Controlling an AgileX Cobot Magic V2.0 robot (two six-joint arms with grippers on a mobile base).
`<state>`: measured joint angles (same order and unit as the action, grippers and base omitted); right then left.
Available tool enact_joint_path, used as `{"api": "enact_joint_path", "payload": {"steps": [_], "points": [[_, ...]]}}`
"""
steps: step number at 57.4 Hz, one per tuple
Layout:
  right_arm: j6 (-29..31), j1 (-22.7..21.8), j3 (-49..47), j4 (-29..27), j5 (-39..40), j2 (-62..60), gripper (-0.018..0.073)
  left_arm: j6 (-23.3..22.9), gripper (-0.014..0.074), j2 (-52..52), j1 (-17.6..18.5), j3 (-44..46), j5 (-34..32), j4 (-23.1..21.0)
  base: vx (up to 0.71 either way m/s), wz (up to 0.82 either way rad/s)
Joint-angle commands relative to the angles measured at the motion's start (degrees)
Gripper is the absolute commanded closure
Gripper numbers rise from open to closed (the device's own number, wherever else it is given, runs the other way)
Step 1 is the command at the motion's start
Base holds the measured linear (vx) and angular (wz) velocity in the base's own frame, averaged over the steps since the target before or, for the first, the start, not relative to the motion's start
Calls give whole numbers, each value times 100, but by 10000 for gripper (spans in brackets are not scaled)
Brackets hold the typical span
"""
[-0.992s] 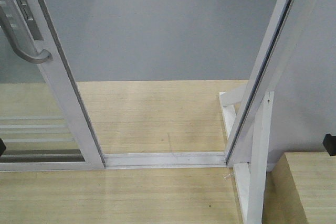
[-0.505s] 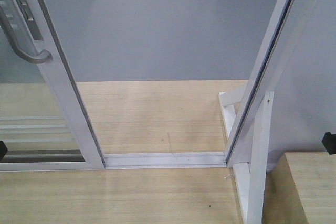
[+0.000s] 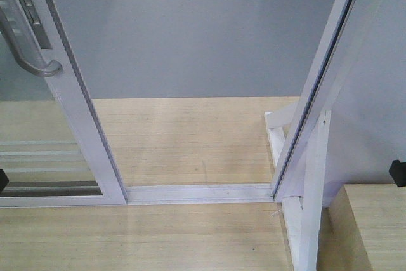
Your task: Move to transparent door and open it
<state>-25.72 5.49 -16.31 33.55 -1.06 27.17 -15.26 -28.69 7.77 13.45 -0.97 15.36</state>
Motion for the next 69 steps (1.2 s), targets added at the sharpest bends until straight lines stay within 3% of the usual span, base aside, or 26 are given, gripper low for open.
{"api": "enact_joint_path", "payload": {"steps": [1, 5, 11, 22, 37, 44, 69], "points": [[-8, -36, -167, 37, 412, 6, 561, 898, 599, -23, 23, 119, -680, -780, 0, 0], [-8, -36, -167, 37, 412, 6, 561, 1566, 599, -23, 23, 82, -840, -1358, 0, 0], [-8, -36, -167, 37, 412, 6, 561, 1849, 599, -32, 23, 87, -833, -1707, 0, 0], [-8, -36, -167, 37, 406, 6, 561, 1947, 599, 41, 23, 17, -278, -1702, 0, 0], [-8, -36, -167, 37, 413, 6, 561, 1873, 599, 2161, -6, -1612, -91, -1720, 0, 0], [-8, -36, -167, 37, 432, 6, 561, 1892, 599, 3086, -1, -1556, 990, -1720, 0, 0], [-8, -36, -167, 37, 418, 38, 561, 1894, 599, 3006, 0, -1575, 1471, -1720, 0, 0]]}}
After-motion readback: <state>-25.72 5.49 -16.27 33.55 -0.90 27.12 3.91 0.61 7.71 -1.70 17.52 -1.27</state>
